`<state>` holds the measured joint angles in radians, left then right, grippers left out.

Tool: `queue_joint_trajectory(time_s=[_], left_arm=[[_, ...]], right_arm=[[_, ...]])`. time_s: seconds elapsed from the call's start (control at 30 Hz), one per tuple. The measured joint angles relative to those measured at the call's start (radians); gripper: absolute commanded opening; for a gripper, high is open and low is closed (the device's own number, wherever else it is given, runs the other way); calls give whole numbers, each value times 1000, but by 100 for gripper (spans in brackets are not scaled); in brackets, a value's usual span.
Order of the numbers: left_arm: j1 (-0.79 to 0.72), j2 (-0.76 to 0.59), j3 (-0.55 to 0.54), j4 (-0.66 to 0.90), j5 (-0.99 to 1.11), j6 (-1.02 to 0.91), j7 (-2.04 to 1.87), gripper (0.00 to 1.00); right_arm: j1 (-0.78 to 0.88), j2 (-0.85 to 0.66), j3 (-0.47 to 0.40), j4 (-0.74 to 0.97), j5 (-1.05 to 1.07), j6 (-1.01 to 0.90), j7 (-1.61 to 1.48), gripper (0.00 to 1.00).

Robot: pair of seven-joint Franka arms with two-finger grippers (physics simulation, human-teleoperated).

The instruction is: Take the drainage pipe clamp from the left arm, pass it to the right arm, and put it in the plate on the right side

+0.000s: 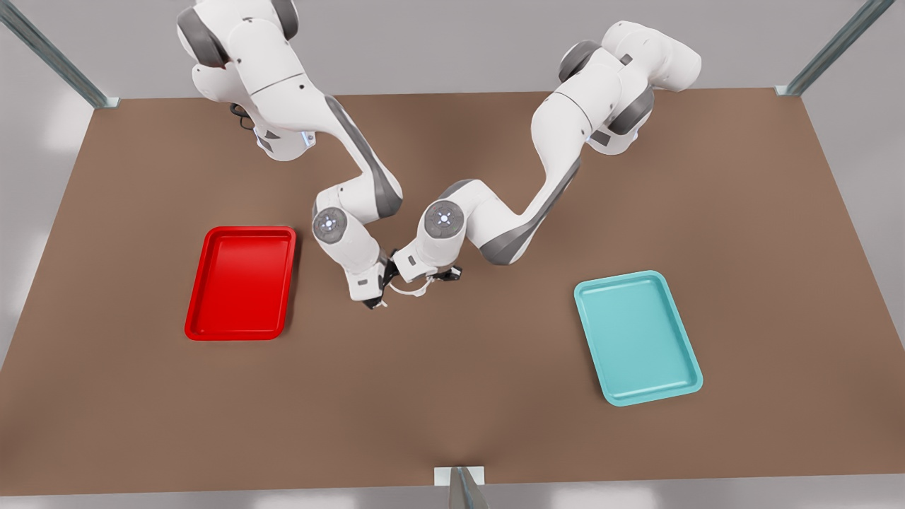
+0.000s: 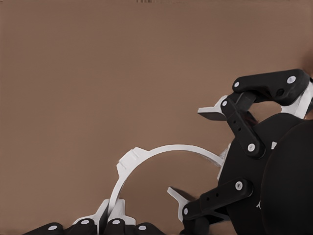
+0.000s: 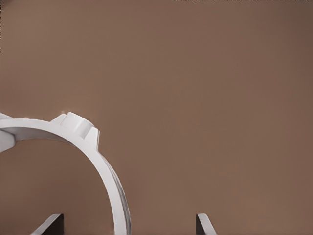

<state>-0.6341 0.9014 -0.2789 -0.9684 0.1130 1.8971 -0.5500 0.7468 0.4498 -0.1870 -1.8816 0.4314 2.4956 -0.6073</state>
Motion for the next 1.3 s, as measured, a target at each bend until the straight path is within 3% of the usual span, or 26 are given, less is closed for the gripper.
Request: queue_joint_trajectory(time_s=[0.13,0.17,0.23,0.27,0.3,0.33,0.37,0.6,0.77,0.9,0.97,1.0,1.1,1.3], left_arm=[[-2,1,0,0,0,4,-18,21],[-2,1,0,0,0,4,-21,21],[-3,2,0,0,0,5,-28,21],[-3,3,0,0,0,6,-32,21],[-3,3,0,0,0,6,-35,21],[-3,4,0,0,0,7,-38,21],[-3,4,0,0,-2,8,-40,100],[48,-32,5,-1,-69,17,-4,100],[312,-152,-8,4,-39,-188,20,100],[556,-301,-2,1,-11,-408,52,100],[562,-513,75,-252,-18,-465,87,100],[563,-553,94,-299,-28,-485,106,100],[555,-584,96,-341,-68,-527,157,100],[556,-588,88,-348,-121,-573,238,100]], right_arm=[[3,16,0,22,2,13,-27,99],[3,23,1,29,2,15,-33,95],[7,31,1,38,3,19,-44,70],[9,35,1,43,4,20,-50,39],[10,39,1,49,4,20,-55,24],[10,42,1,53,5,21,-60,21],[10,43,1,58,6,21,-66,21],[8,44,1,77,16,16,-96,21],[-4,39,-1,65,27,14,-110,21],[-127,-39,-15,3,23,-19,-123,21],[-198,-103,-38,-41,-6,-40,-129,21],[-224,-133,-71,-57,-26,-56,-132,21],[-339,-176,-145,-79,-98,-115,-150,21],[-570,-185,-161,-163,-192,-172,-239,21]])
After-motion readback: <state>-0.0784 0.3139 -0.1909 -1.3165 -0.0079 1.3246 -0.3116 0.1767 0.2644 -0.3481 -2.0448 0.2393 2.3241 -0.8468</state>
